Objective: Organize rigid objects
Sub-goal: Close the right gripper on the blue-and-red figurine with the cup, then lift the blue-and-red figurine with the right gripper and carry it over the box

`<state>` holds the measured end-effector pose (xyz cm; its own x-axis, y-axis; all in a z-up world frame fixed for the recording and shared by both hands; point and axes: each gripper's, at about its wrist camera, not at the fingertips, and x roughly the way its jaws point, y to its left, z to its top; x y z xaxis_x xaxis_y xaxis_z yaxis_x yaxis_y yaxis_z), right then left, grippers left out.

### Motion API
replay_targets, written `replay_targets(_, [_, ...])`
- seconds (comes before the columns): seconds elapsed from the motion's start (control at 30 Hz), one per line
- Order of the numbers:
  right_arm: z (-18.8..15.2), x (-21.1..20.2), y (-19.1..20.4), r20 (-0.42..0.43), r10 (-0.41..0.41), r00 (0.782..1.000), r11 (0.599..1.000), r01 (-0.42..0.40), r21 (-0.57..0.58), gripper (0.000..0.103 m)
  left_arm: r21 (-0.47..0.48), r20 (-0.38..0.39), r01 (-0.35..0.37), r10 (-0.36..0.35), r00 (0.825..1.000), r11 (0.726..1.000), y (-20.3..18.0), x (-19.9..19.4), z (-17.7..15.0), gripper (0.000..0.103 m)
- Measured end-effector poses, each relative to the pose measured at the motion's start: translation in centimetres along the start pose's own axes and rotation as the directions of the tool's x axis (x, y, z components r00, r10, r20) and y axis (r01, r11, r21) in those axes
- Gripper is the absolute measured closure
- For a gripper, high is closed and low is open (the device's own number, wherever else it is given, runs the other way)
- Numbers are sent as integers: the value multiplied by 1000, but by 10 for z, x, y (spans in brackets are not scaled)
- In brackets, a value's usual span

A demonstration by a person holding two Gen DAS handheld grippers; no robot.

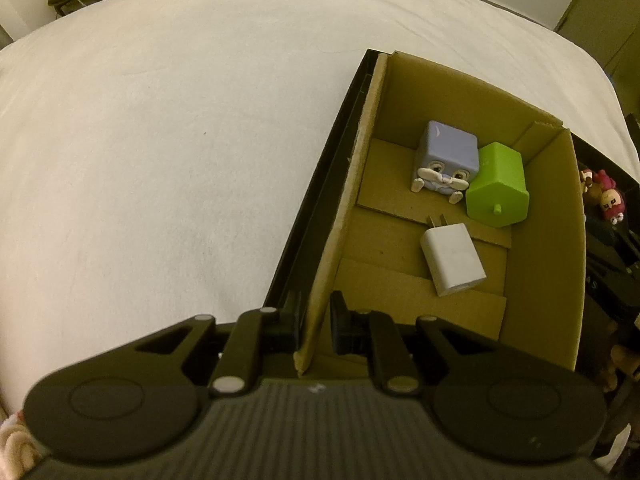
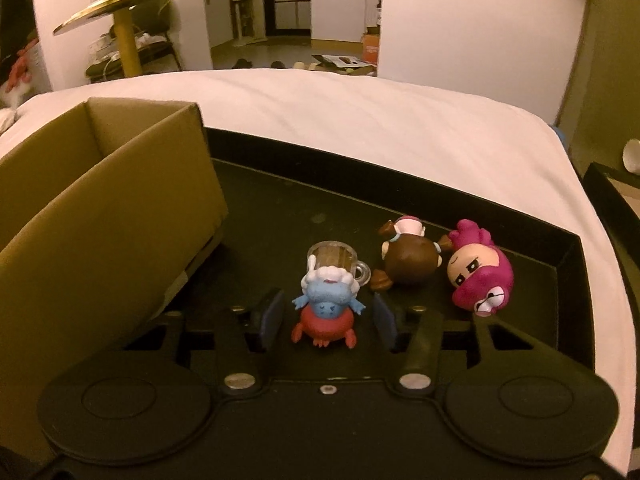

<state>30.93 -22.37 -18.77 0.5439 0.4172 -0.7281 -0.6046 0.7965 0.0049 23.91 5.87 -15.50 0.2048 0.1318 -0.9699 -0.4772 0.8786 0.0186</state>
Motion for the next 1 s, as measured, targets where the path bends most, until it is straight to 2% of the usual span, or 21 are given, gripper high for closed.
replay_targets(0.13, [-1, 1, 3, -2, -50, 999, 998, 50, 41, 55, 0, 1, -5, 5, 1000, 1000, -1, 0, 0, 90])
replay_targets(0.27, [-2, -1, 7, 0, -106, 994, 987, 105, 122, 63, 0, 2, -4, 4, 1000, 1000, -1, 0, 0, 90])
replay_targets(0.37, [-5, -4, 8, 6, -109, 994, 982, 106, 159, 64, 4, 5, -4, 4, 1000, 1000, -1, -1, -1, 90])
replay_targets(0.6, [-12, -19, 9, 35, -102, 994, 983, 95, 154, 65, 1, 4, -3, 3, 1000, 1000, -1, 0, 0, 90])
replay_targets(0.67, [-12, -28, 8, 54, -93, 994, 983, 83, 164, 71, 1, 4, -6, 6, 1000, 1000, -1, 0, 0, 90])
replay_targets(1.0, [-20, -51, 19, 82, -97, 992, 984, 83, 159, 71, 5, 9, -7, 7, 1000, 1000, -2, -1, 0, 89])
